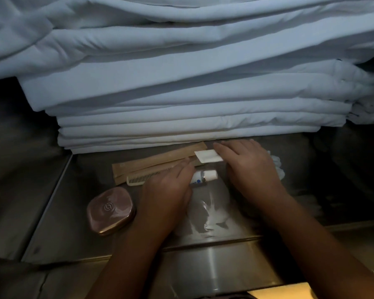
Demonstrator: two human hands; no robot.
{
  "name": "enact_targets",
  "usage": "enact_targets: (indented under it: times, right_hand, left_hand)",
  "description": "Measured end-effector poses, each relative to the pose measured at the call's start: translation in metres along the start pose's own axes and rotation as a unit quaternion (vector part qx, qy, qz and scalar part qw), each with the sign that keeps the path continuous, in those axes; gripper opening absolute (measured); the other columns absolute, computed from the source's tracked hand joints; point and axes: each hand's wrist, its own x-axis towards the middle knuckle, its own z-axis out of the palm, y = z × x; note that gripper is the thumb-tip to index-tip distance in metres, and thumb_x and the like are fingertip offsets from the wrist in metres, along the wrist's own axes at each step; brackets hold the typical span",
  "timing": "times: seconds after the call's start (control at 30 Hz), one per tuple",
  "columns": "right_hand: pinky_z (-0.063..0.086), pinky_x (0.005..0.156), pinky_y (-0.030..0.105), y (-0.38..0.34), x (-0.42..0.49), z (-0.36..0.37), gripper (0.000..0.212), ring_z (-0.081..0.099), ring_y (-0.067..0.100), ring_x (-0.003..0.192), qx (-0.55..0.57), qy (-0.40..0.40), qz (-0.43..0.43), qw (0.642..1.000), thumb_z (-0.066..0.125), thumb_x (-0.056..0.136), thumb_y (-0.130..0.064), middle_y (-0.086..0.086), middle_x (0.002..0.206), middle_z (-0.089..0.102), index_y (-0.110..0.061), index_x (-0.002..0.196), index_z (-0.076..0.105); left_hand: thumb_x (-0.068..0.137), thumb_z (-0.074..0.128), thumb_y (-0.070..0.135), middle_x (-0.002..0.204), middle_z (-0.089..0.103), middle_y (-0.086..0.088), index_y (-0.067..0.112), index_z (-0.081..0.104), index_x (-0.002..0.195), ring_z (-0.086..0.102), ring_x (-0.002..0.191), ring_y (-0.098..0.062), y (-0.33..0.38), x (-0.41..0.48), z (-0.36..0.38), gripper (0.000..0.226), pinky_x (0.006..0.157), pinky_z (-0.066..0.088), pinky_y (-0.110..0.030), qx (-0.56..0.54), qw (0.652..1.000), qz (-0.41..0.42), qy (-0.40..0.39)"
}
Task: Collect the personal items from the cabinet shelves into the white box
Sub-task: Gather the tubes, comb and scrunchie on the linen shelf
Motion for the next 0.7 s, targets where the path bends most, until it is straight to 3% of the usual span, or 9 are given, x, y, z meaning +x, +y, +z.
enact_targets:
  times: [0.03,0.1,0.23,0.3,0.4,0.57,0.7]
  right_hand:
    - [0.048,0.07,0.038,0.001,-0.001,0.0,0.036,0.063,0.033,0.077,-0.007,0.008,0.006,1.0,0.043,0.078,-0.007,0.016,0.09,0.068,-0.003,0.104,0.067]
    - [0.048,0.069,0.038,0.003,-0.004,-0.002,0.034,0.061,0.034,0.075,-0.018,0.022,0.013,1.0,0.05,0.077,-0.004,0.016,0.088,0.067,-0.003,0.106,0.067]
    - [0.05,0.073,0.041,0.002,-0.008,-0.006,0.039,0.063,0.034,0.082,-0.015,0.025,0.004,1.0,0.049,0.075,-0.002,0.016,0.095,0.068,-0.004,0.111,0.065]
    - [0.049,0.075,0.041,-0.001,-0.01,-0.008,0.042,0.064,0.033,0.085,-0.01,0.02,-0.009,1.0,0.042,0.078,-0.006,0.016,0.1,0.068,-0.005,0.114,0.064]
    - [0.048,0.077,0.04,-0.007,-0.014,-0.011,0.047,0.064,0.032,0.089,0.002,0.007,-0.02,1.0,0.038,0.078,-0.01,0.017,0.107,0.066,-0.006,0.119,0.061]
    - [0.046,0.085,0.047,-0.017,-0.026,-0.018,0.055,0.061,0.035,0.102,-0.004,-0.016,-0.039,0.999,0.032,0.077,-0.016,0.017,0.121,0.061,-0.009,0.125,0.057]
    - [0.04,0.091,0.057,-0.03,-0.034,-0.021,0.052,0.058,0.037,0.108,0.013,-0.02,-0.082,0.996,0.042,0.076,-0.01,0.018,0.122,0.06,-0.01,0.126,0.055]
  left_hand:
    - [0.06,0.065,0.006,0.08,0.071,-0.009,0.008,0.068,0.079,0.063,0.054,-0.025,0.0,0.0,0.001,0.018,0.044,0.042,-0.021,-0.001,1.0,-0.003,-0.004]
    - [0.046,0.082,0.0,0.083,0.071,-0.012,0.007,0.066,0.073,0.063,0.055,-0.026,-0.001,0.0,0.005,0.032,0.043,0.043,-0.022,-0.012,1.0,-0.009,-0.008]
    - [0.041,0.084,-0.006,0.104,0.068,-0.018,0.002,0.071,0.089,0.068,0.084,-0.032,-0.001,-0.001,0.009,0.051,0.063,0.055,-0.039,0.011,1.0,0.025,0.004]
    - [0.043,0.082,-0.01,0.107,0.066,-0.022,-0.002,0.068,0.1,0.065,0.094,-0.037,0.0,-0.001,0.008,0.06,0.074,0.051,-0.053,0.022,0.999,0.033,0.009]
    - [0.048,0.079,-0.012,0.113,0.062,-0.024,-0.005,0.062,0.111,0.06,0.101,-0.042,0.001,-0.007,0.004,0.066,0.079,0.045,-0.06,0.042,0.999,0.029,0.006]
    - [0.054,0.079,-0.007,0.124,0.055,-0.024,-0.002,0.054,0.123,0.051,0.115,-0.043,0.009,-0.024,-0.006,0.074,0.091,0.035,-0.059,0.07,0.998,0.01,-0.005]
    - [0.077,0.066,0.003,0.147,0.03,-0.014,0.018,0.03,0.14,0.023,0.137,-0.033,0.016,-0.053,-0.016,0.074,0.105,0.005,-0.043,0.063,0.997,-0.043,-0.015]
